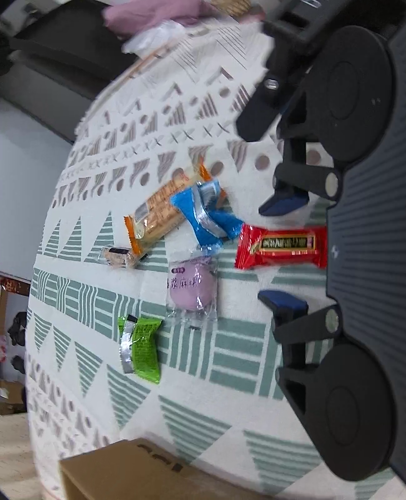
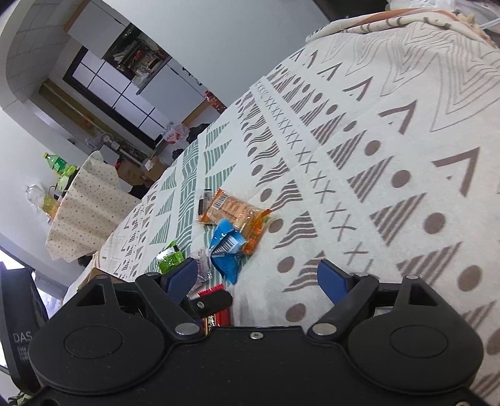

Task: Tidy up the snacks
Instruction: 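Grasp the red chocolate bar with the left gripper while the right gripper grasps the blue packet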

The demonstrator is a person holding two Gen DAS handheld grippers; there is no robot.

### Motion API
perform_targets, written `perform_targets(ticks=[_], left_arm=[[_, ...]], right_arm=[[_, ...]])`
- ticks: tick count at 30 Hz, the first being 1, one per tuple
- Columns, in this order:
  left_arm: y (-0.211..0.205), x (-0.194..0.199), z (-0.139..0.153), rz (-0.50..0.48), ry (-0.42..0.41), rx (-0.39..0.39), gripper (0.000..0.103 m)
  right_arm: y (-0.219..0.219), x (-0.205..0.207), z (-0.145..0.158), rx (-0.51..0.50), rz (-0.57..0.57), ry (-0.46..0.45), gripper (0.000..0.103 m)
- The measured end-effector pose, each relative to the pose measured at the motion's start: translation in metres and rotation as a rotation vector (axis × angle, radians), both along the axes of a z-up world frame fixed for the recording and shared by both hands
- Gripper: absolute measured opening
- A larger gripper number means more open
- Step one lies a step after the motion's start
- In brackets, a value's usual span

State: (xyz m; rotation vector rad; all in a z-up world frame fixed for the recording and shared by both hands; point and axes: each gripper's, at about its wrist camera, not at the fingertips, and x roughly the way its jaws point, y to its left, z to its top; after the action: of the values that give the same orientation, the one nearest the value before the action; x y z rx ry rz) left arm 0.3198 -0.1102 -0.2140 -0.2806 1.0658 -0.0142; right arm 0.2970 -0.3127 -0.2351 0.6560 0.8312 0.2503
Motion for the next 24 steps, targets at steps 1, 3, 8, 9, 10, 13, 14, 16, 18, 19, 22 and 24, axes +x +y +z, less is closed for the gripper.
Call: perform_targets(ticks=[1,3,8,9,10,13,14,16,18,19,22,24], left_arm=[[-0.003,0.0,0.0,-0.019,0.003,0.044,0.031],[-0.005,-0.002,0.001,-0.031,0.005,0.094,0.024],[0.008,-0.005,0.003,0.005,0.006,0.075,0.022],[0.012,-0.005,0.004,0.018,0.007,0.067,0.022],[0.016,-0.005,0.005,0.031,0.009,0.058,0.022],[0.028,-0.006,0.008,0.064,0.001,0.035,0.022],[0.032,-0.006,0.009,0.076,-0.004,0.037,0.022],[0.039,-0.007,0.011,0.096,-0.01,0.035,0.022],[0.047,-0.008,0.013,0.118,-0.013,0.026,0.022],[0.051,-0.008,0.013,0.13,-0.014,0.022,0.022],[0.06,-0.009,0.014,0.157,-0.023,0.021,0.022],[0.067,-0.011,0.015,0.178,-0.025,0.021,0.022]], right_arm=[[0.001,0.002,-0.001,0.001,0.002,-0.001,0.084],[0.003,0.006,-0.004,0.0,0.006,0.002,0.084],[0.012,0.013,-0.01,0.002,0.018,0.001,0.084],[0.015,0.014,-0.01,-0.002,0.022,-0.003,0.084],[0.017,0.016,-0.01,-0.006,0.028,-0.007,0.084],[0.024,0.019,-0.012,-0.013,0.041,-0.011,0.084],[0.026,0.021,-0.012,-0.017,0.044,-0.012,0.084],[0.03,0.023,-0.012,-0.018,0.049,-0.016,0.084],[0.035,0.027,-0.013,-0.02,0.053,-0.02,0.084],[0.037,0.029,-0.014,-0.02,0.054,-0.023,0.084],[0.045,0.037,-0.016,-0.024,0.05,-0.031,0.084],[0.049,0.042,-0.016,-0.025,0.053,-0.035,0.084]])
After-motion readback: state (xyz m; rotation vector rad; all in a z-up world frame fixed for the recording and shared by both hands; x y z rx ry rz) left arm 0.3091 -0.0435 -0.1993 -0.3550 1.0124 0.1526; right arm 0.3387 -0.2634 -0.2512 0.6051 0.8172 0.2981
